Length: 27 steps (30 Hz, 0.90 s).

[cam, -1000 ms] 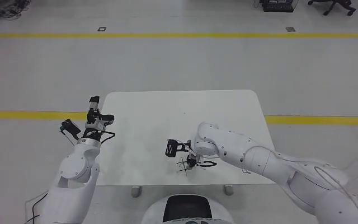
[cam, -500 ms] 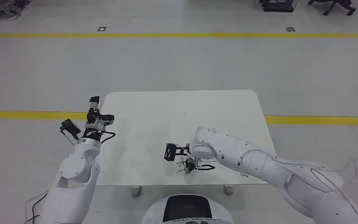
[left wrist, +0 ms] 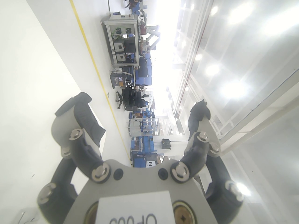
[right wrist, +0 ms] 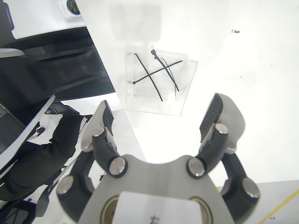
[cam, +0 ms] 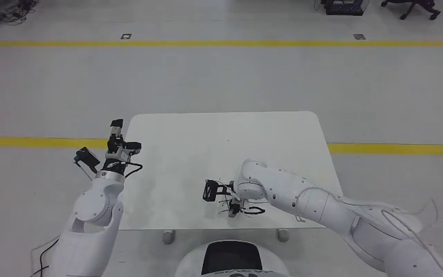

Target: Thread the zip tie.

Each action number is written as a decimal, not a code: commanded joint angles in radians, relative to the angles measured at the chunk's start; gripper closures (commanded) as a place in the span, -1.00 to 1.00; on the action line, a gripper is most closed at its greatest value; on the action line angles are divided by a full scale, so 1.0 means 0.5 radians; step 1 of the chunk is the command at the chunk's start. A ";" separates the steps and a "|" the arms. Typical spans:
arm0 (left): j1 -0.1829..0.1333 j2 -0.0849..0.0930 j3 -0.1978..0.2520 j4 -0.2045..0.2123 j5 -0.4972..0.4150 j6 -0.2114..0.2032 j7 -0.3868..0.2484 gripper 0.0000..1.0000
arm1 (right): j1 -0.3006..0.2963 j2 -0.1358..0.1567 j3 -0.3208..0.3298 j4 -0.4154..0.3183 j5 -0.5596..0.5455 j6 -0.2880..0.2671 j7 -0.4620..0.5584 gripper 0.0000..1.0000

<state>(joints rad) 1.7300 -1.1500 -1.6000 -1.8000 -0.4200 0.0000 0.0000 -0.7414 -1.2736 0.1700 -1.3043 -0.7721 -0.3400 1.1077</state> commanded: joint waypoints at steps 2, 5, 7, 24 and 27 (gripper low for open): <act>0.000 0.000 0.000 0.000 0.000 0.000 0.000 -1.00 | 0.001 0.001 0.000 0.000 0.000 0.000 -0.001 -1.00; 0.000 0.000 0.000 0.000 0.000 0.000 0.000 -1.00 | -0.010 0.001 0.000 0.002 -0.011 0.006 -0.022 -1.00; 0.000 0.000 0.000 0.000 0.000 0.000 0.000 -1.00 | -0.029 0.002 0.006 0.008 -0.037 0.002 -0.054 -1.00; 0.000 0.000 0.000 0.000 0.000 0.000 0.000 -1.00 | -0.069 0.003 0.008 0.005 -0.083 0.000 -0.092 -1.00; 0.000 0.000 0.000 0.000 0.000 0.000 0.000 -1.00 | -0.073 0.002 0.006 -0.005 -0.095 0.000 -0.091 -1.00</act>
<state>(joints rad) 1.7300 -1.1500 -1.6000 -1.8000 -0.4200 0.0000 0.0000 -0.7777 -1.2726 0.1734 -1.3058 -0.8185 -0.3400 1.0618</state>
